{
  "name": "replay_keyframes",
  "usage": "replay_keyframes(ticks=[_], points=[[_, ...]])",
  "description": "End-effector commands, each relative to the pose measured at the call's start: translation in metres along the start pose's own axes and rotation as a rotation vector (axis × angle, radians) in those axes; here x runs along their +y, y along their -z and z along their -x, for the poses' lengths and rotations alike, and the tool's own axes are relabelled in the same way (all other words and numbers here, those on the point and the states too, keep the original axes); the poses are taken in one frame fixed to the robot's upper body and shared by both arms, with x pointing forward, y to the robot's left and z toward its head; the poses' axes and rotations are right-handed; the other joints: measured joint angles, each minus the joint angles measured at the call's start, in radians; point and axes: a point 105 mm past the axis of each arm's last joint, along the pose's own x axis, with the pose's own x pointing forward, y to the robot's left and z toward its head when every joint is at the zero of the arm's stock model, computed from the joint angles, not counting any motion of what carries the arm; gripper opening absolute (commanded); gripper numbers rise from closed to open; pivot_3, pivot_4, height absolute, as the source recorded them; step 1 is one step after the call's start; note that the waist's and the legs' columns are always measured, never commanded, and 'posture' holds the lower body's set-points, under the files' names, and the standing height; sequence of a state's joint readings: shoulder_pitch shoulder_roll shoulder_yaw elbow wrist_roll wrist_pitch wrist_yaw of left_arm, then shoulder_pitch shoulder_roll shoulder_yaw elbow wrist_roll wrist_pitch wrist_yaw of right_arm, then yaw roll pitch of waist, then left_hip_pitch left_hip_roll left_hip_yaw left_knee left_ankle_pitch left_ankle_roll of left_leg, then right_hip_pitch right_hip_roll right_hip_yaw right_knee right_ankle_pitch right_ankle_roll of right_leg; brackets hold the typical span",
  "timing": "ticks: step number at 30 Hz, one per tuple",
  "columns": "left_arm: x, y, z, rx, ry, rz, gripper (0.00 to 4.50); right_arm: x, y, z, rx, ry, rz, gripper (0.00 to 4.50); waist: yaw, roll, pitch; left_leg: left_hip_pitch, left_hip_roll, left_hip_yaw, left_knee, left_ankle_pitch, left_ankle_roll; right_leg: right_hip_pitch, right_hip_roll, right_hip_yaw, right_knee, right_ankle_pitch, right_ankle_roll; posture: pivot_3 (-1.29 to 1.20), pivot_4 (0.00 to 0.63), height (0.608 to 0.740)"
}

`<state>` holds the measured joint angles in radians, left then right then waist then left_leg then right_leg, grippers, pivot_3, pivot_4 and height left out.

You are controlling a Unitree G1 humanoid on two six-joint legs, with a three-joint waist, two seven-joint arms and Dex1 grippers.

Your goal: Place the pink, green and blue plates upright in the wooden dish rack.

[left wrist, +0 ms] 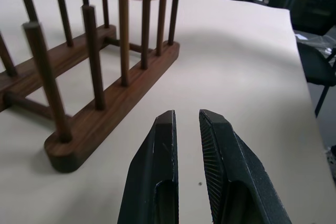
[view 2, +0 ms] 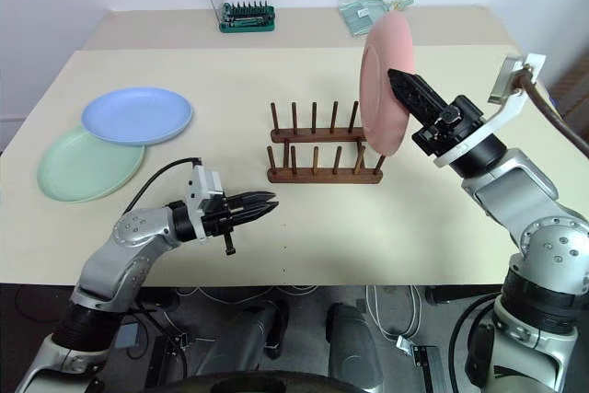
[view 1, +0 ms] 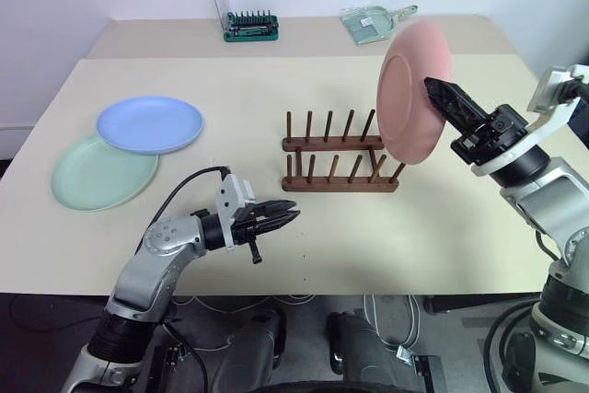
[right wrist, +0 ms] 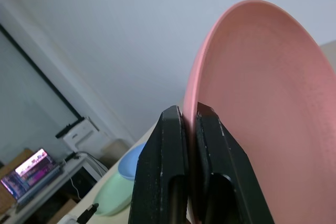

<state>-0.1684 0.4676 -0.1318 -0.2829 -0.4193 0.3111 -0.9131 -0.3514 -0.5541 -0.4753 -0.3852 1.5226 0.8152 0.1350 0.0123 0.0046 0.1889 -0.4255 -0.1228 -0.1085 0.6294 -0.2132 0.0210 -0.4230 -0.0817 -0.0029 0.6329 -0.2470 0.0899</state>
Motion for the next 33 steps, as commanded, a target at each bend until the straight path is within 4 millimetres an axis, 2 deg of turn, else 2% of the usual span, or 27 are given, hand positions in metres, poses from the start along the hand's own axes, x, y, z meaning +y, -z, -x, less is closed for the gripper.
replay_keyframes(ticks=[1,5,8,11,19,23,24,25,27,28,32,33], points=[[0.001,-0.015,0.001,-0.03,0.002,-0.038,0.71,0.007,-0.002,0.0,-0.035,-0.016,-0.022,0.03,0.0,0.0,0.0,0.0,0.0,0.0,0.0,0.0,0.0,0.0,0.0,0.0,0.0,0.0,0.0,0.0,0.15,0.735],[0.001,-0.018,0.001,-0.032,0.001,-0.045,0.71,-0.002,0.003,0.0,-0.041,0.031,-0.079,0.03,0.0,0.0,0.0,0.0,0.0,0.0,0.0,0.0,0.0,0.0,0.0,0.0,0.0,0.0,0.0,0.0,0.15,0.735],[0.001,-0.019,0.001,-0.03,-0.004,-0.049,0.71,-0.008,0.004,0.0,-0.05,0.055,-0.098,0.98,0.0,0.0,0.0,0.0,0.0,0.0,0.0,0.0,0.0,0.0,0.0,0.0,0.0,0.0,0.0,0.0,0.15,0.735],[0.002,-0.019,0.002,-0.028,-0.012,-0.051,0.71,-0.012,-0.007,-0.004,-0.088,0.091,-0.014,2.36,0.0,0.0,0.0,0.0,0.0,0.0,0.0,0.0,0.0,0.0,0.0,0.0,0.0,0.0,0.0,0.0,0.15,0.735],[0.007,-0.023,0.006,-0.035,-0.063,-0.069,0.71,-0.027,-0.054,-0.009,-0.164,0.179,0.265,2.36,0.002,0.0,0.0,0.0,0.0,0.0,0.001,0.0,0.0,0.0,0.0,0.0,0.0,0.0,0.0,0.0,0.15,0.735],[0.019,-0.026,0.016,-0.026,-0.161,-0.098,0.71,-0.012,-0.072,-0.014,-0.144,0.115,0.436,2.36,0.001,0.0,0.0,0.0,0.0,0.001,0.0,0.0,0.0,0.0,0.0,0.0,0.0,0.0,0.0,0.0,0.15,0.735],[0.034,-0.029,0.028,-0.036,-0.275,-0.101,0.71,0.007,-0.07,-0.024,-0.089,0.026,0.559,2.36,-0.002,0.001,0.0,0.0,0.0,0.001,0.0,0.0,0.0,0.0,0.0,0.0,0.0,0.0,0.0,0.0,0.15,0.735],[0.044,-0.031,0.038,-0.043,-0.36,-0.102,1.21,0.02,-0.067,-0.03,-0.044,-0.039,0.648,2.39,-0.006,0.002,0.0,0.0,0.0,0.001,0.0,0.0,0.0,-0.001,0.0,0.0,0.0,0.0,0.0,0.0,0.15,0.735],[0.07,-0.038,0.066,-0.061,-0.586,-0.121,1.87,0.046,-0.048,-0.041,0.077,-0.201,0.795,2.39,-0.009,0.002,0.0,0.0,0.001,0.002,0.0,0.0,0.0,-0.002,0.001,0.001,0.001,0.0,0.0,0.0,0.15,0.735],[0.075,-0.044,0.078,-0.072,-0.655,-0.138,2.44,0.054,-0.037,-0.043,0.129,-0.271,0.829,2.39,-0.01,0.002,0.0,0.0,0.001,0.002,0.0,0.0,0.0,-0.003,0.001,0.001,0.002,0.0,0.0,0.0,0.15,0.735],[0.097,-0.065,0.138,-0.096,-1.01,-0.164,4.45,0.066,0.004,-0.049,0.31,-0.472,0.93,2.39,-0.003,-0.001,-0.001,0.0,0.003,0.002,0.0,0.0,-0.001,-0.002,0.002,0.0,0.002,0.0,0.0,0.0,0.15,0.735],[0.101,-0.066,0.154,-0.082,-1.103,-0.165,4.45,0.067,0.012,-0.05,0.336,-0.5,0.938,2.39,-0.001,-0.002,-0.001,0.0,0.003,0.002,0.001,0.0,-0.001,-0.002,0.002,0.0,0.001,0.0,0.001,0.0,0.15,0.735]])
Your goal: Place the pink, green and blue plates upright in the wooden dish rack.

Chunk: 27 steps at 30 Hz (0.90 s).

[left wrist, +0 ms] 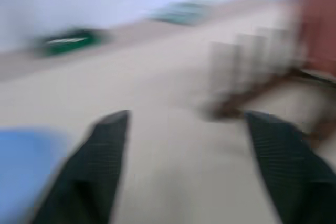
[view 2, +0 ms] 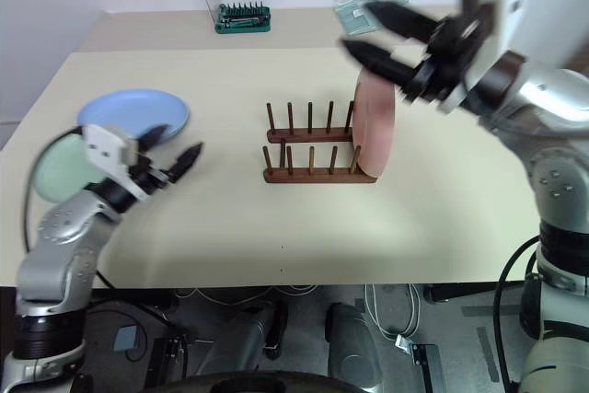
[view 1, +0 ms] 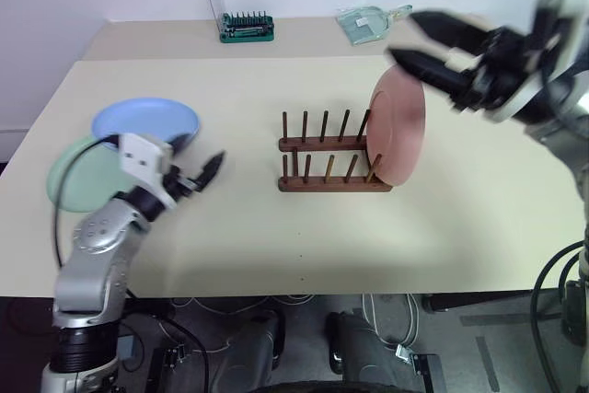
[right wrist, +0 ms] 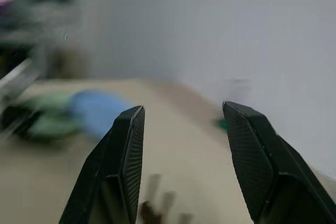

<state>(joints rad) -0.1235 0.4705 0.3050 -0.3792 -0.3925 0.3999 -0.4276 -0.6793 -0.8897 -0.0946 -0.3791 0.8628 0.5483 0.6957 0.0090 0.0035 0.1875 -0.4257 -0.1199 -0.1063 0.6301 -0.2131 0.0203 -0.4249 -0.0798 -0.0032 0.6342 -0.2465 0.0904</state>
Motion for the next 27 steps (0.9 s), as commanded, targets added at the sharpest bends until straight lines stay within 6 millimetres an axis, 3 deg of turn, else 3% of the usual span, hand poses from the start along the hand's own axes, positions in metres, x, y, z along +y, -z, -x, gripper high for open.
replay_keyframes(ticks=[1,4,8,15,19,22,27], points=[[0.054,-0.019,0.026,0.004,-0.326,-0.047,4.45,0.02,0.007,-0.014,0.037,-0.143,0.078,2.39,0.003,-0.001,0.0,0.0,0.0,0.0,0.001,0.0,0.0,0.0,0.0,0.0,0.0,0.0,0.0,0.0,0.15,0.735],[0.096,-0.015,0.059,0.075,-0.63,0.0,4.45,0.033,0.019,-0.024,0.03,-0.218,0.062,2.39,0.007,-0.003,0.0,0.0,-0.002,0.0,0.002,0.0,0.0,0.001,-0.001,0.0,0.0,0.001,0.001,0.0,0.15,0.735],[0.122,0.004,0.096,0.23,-0.909,0.096,4.45,0.045,0.03,-0.033,0.02,-0.281,0.038,2.39,0.007,-0.006,-0.001,0.0,-0.002,0.0,0.002,0.0,0.0,0.0,-0.001,0.0,0.0,0.002,0.003,0.0,0.15,0.735],[0.122,0.045,0.114,0.431,-0.985,0.278,4.45,0.059,0.039,-0.038,0.003,-0.339,-0.017,2.39,0.006,-0.009,-0.002,0.001,-0.002,-0.001,0.003,0.0,-0.005,0.0,0.0,0.0,0.001,0.004,0.003,0.0,0.15,0.735],[0.128,0.067,0.106,0.458,-0.962,0.437,4.45,0.066,0.048,-0.035,0.025,-0.34,-0.051,2.39,0.006,-0.01,-0.002,0.003,-0.002,-0.001,0.002,0.0,-0.006,0.0,0.0,0.0,0.002,0.004,0.003,0.0,0.15,0.735],[0.134,0.076,0.097,0.456,-0.944,0.509,3.53,0.068,0.05,-0.034,0.027,-0.326,-0.061,2.39,0.005,-0.01,-0.002,0.003,-0.002,-0.001,0.002,0.0,-0.007,0.0,0.0,0.0,0.002,0.005,0.002,0.0,0.15,0.735],[0.14,0.084,0.088,0.446,-0.936,0.559,0.99,0.069,0.052,-0.031,0.039,-0.295,-0.071,2.39,0.003,-0.011,-0.003,0.003,-0.002,-0.001,0.002,0.001,-0.007,0.0,0.0,0.0,0.002,0.005,0.002,0.0,0.15,0.735]])
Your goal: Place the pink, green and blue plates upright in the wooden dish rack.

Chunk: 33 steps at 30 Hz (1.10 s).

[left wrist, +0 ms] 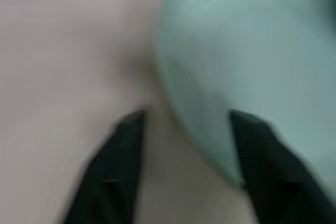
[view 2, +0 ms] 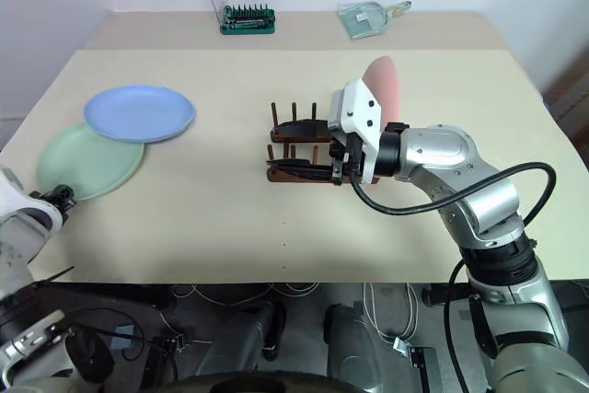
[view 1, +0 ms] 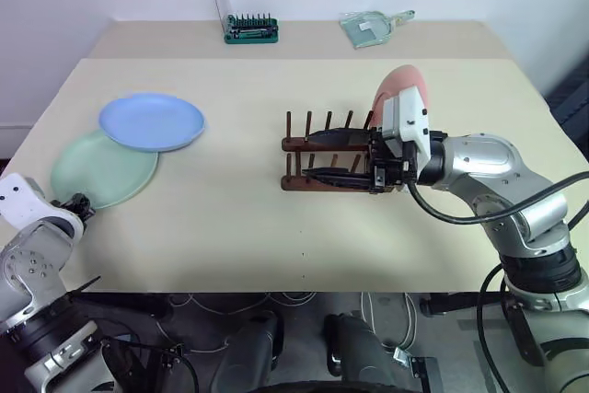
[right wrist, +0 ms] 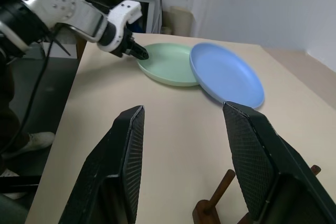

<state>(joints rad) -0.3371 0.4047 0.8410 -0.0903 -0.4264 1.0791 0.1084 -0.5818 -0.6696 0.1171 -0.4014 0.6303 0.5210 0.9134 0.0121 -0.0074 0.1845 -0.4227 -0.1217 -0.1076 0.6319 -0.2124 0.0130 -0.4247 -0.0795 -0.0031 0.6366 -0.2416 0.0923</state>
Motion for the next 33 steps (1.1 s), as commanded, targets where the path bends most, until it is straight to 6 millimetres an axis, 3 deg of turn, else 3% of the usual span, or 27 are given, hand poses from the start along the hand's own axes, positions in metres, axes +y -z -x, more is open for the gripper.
replay_keyframes(ticks=[1,2,7,10,14,19,22,23,24,27,30,33], points=[[0.005,-0.008,-0.002,-0.034,-0.012,0.026,0.39,0.002,-0.01,0.003,-0.023,0.023,0.036,2.39,0.0,0.0,0.0,0.0,0.0,0.0,0.0,0.0,0.0,0.0,0.0,0.0,0.0,0.0,0.0,0.0,0.15,0.735],[0.006,-0.008,-0.002,-0.035,-0.015,0.028,0.1,0.003,-0.01,0.003,-0.023,0.026,0.034,2.39,0.001,0.0,0.0,0.0,0.0,0.0,0.0,0.0,0.0,0.0,0.0,0.0,0.0,0.0,0.0,0.0,0.15,0.735],[0.019,-0.009,0.009,-0.087,-0.143,0.088,0.1,0.004,-0.01,0.005,-0.022,0.035,0.03,2.39,0.001,-0.001,-0.001,0.0,0.0,0.0,0.0,0.0,0.0,0.0,0.0,0.0,0.001,0.0,0.0,0.0,0.15,0.735],[0.026,-0.024,0.025,-0.243,-0.229,0.128,0.1,0.005,-0.009,0.005,-0.022,0.028,0.023,2.39,0.0,-0.002,-0.001,0.0,0.0,0.0,0.0,0.0,0.0,0.001,0.0,0.0,0.001,0.0,0.0,0.0,0.15,0.735],[0.014,-0.049,0.049,-0.464,-0.198,0.129,0.1,0.005,-0.008,0.002,-0.025,0.011,0.026,2.39,0.002,-0.004,-0.001,0.0,0.0,0.0,0.0,0.0,-0.001,0.001,0.0,0.0,0.001,0.0,0.0,0.0,0.15,0.735],[-0.018,-0.095,0.087,-0.784,-0.103,0.024,0.1,-0.003,-0.008,-0.007,-0.024,0.005,0.058,2.39,0.004,-0.006,-0.001,0.0,0.0,0.0,0.001,0.001,-0.001,0.002,0.0,0.0,0.001,0.001,-0.001,0.0,0.15,0.735],[-0.034,-0.111,0.099,-0.886,-0.048,-0.024,0.0,-0.007,-0.011,-0.011,-0.038,0.003,0.05,3.69,0.003,-0.007,-0.001,0.0,0.0,0.0,0.001,0.001,-0.001,0.002,0.0,0.0,0.001,0.001,-0.002,0.0,0.15,0.735],[-0.048,-0.118,0.105,-0.93,0.008,-0.038,0.0,-0.008,-0.013,-0.013,-0.043,0.009,0.062,4.23,0.003,-0.007,-0.001,0.0,0.0,0.0,0.0,0.001,-0.001,0.002,0.0,0.0,0.001,0.001,-0.002,0.0,0.15,0.735],[-0.062,-0.122,0.109,-0.952,0.066,-0.044,0.0,-0.011,-0.014,-0.015,-0.044,0.025,0.086,4.48,0.002,-0.007,-0.001,0.0,0.0,0.001,0.0,0.001,-0.001,0.002,0.0,0.0,0.001,0.001,-0.002,0.0,0.15,0.735],[-0.102,-0.128,0.121,-1.003,0.205,-0.119,0.0,-0.019,-0.019,-0.022,-0.04,0.076,0.182,4.48,0.003,-0.007,-0.001,0.0,0.0,0.0,0.0,0.001,-0.001,0.001,0.0,0.0,0.001,0.001,-0.002,0.0,0.15,0.735],[-0.144,-0.12,0.129,-0.978,0.34,-0.123,0.0,-0.03,-0.02,-0.032,0.001,0.152,0.389,4.48,0.001,-0.007,-0.001,0.0,0.0,0.0,0.0,0.001,-0.002,0.002,0.0,0.0,0.001,0.001,-0.001,0.0,0.15,0.735],[-0.163,-0.115,0.134,-0.963,0.399,-0.108,0.0,-0.033,-0.019,-0.037,0.009,0.17,0.483,4.48,0.0,-0.007,-0.001,0.0,0.0,0.0,0.0,0.002,-0.002,0.002,0.001,0.0,0.001,0.002,-0.001,0.0,0.15,0.735]])
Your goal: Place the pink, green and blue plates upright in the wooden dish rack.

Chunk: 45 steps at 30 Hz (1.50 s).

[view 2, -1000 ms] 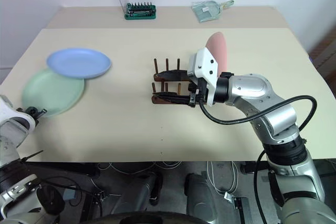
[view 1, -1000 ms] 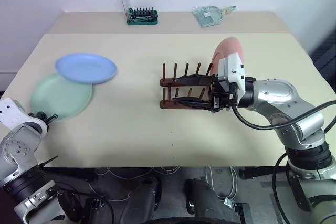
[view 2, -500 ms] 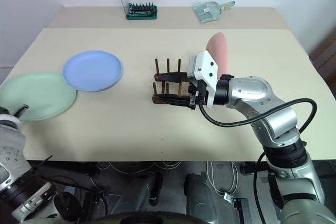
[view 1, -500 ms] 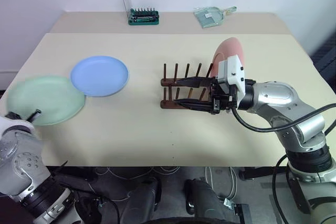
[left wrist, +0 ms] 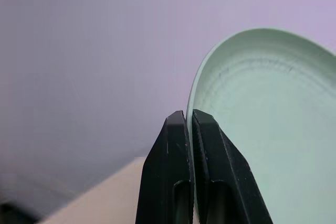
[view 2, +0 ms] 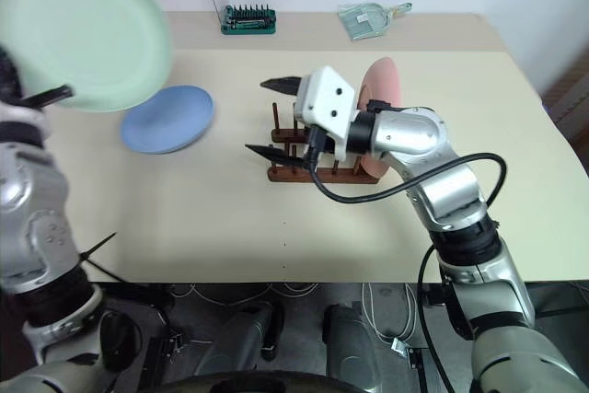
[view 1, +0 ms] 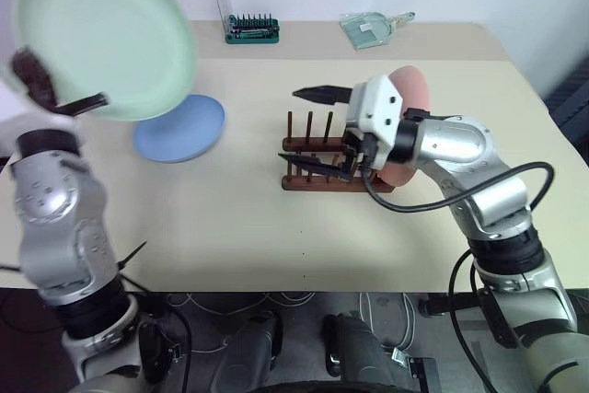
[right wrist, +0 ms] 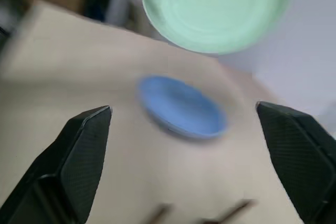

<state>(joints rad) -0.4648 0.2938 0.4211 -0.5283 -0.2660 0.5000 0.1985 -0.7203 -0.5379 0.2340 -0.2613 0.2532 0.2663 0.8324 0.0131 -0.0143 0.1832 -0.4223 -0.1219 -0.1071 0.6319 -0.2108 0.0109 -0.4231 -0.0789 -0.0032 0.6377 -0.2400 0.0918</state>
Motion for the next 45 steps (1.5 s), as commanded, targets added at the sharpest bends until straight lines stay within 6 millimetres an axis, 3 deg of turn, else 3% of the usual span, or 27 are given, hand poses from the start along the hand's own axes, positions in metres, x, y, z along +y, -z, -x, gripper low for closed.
replay_keyframes(ticks=[1,3,6,15,18,25,28,32,38,42,45], points=[[-0.026,-0.012,0.002,-0.034,0.053,0.015,0.0,-0.007,-0.01,-0.009,-0.02,0.05,0.179,4.48,-0.003,0.0,0.0,0.0,0.0,0.0,-0.001,0.002,-0.001,-0.001,0.0,0.0,0.0,0.0,0.0,0.0,0.15,0.735],[-0.057,-0.007,0.005,-0.006,0.118,0.049,0.0,-0.007,-0.014,-0.021,-0.031,0.072,0.304,4.48,-0.003,0.0,0.0,0.0,0.0,0.0,-0.001,0.005,-0.004,-0.002,0.0,0.001,0.003,0.0,0.0,0.0,0.15,0.735],[-0.078,-0.005,0.011,0.02,0.164,0.089,0.0,-0.006,-0.014,-0.032,-0.033,0.091,0.407,4.48,-0.002,-0.001,0.001,0.0,0.0,0.0,-0.001,0.006,-0.005,-0.004,0.0,0.001,0.007,0.0,0.0,0.0,0.15,0.735],[-0.1,-0.007,0.025,0.047,0.255,0.131,0.0,-0.005,0.006,-0.06,0.036,0.108,0.571,4.48,-0.004,-0.001,0.001,0.001,0.0,0.0,-0.001,0.007,-0.007,-0.004,0.001,0.001,0.01,0.0,-0.001,0.0,0.15,0.735],[-0.1,-0.008,0.027,0.055,0.26,0.141,0.0,-0.006,0.012,-0.06,0.054,0.115,0.591,3.69,-0.003,-0.001,0.001,0.001,0.0,0.0,-0.001,0.007,-0.007,-0.004,0.001,0.001,0.01,0.0,-0.001,0.0,0.15,0.735],[-0.095,-0.004,0.027,0.08,0.246,0.138,0.0,-0.011,0.012,-0.059,0.049,0.141,0.623,0.04,-0.005,-0.001,0.001,0.001,0.0,0.0,-0.001,0.007,-0.007,-0.004,0.002,0.001,0.01,0.0,-0.001,0.0,0.15,0.735],[-0.096,-0.004,0.027,0.078,0.248,0.162,0.0,-0.01,0.012,-0.059,0.047,0.138,0.624,0.04,-0.004,-0.001,0.001,0.002,0.0,-0.001,-0.001,0.008,-0.007,-0.004,0.002,0.001,0.01,0.0,-0.001,0.0,0.15,0.735],[-0.077,-0.016,0.019,0.029,0.165,0.333,1.43,-0.008,0.012,-0.057,0.046,0.133,0.616,0.0,-0.003,-0.001,0.001,0.002,0.0,-0.001,-0.001,0.008,-0.007,-0.004,0.002,0.001,0.01,0.0,-0.001,0.0,0.15,0.735],[-0.024,-0.046,0.0,-0.14,-0.028,0.432,4.45,-0.011,0.011,-0.055,0.042,0.152,0.606,0.0,-0.006,-0.002,0.001,0.002,0.001,-0.001,-0.001,0.008,-0.008,-0.004,0.003,0.001,0.01,0.0,-0.002,0.0,0.15,0.735],[0.011,-0.043,-0.008,-0.144,-0.069,0.254,4.45,-0.02,-0.011,-0.051,-0.062,0.215,0.47,0.0,-0.008,-0.002,0.001,0.002,0.001,0.0,-0.001,0.009,-0.009,-0.004,0.004,0.001,0.01,0.0,-0.002,0.0,0.15,0.735],[0.019,-0.02,-0.006,-0.043,0.045,0.055,4.45,-0.027,-0.042,-0.04,-0.216,0.239,0.237,0.0,-0.011,-0.001,0.002,0.002,0.002,-0.001,-0.002,0.009,-0.009,-0.004,0.004,0.002,0.01,0.0,-0.002,0.0,0.15,0.735]])
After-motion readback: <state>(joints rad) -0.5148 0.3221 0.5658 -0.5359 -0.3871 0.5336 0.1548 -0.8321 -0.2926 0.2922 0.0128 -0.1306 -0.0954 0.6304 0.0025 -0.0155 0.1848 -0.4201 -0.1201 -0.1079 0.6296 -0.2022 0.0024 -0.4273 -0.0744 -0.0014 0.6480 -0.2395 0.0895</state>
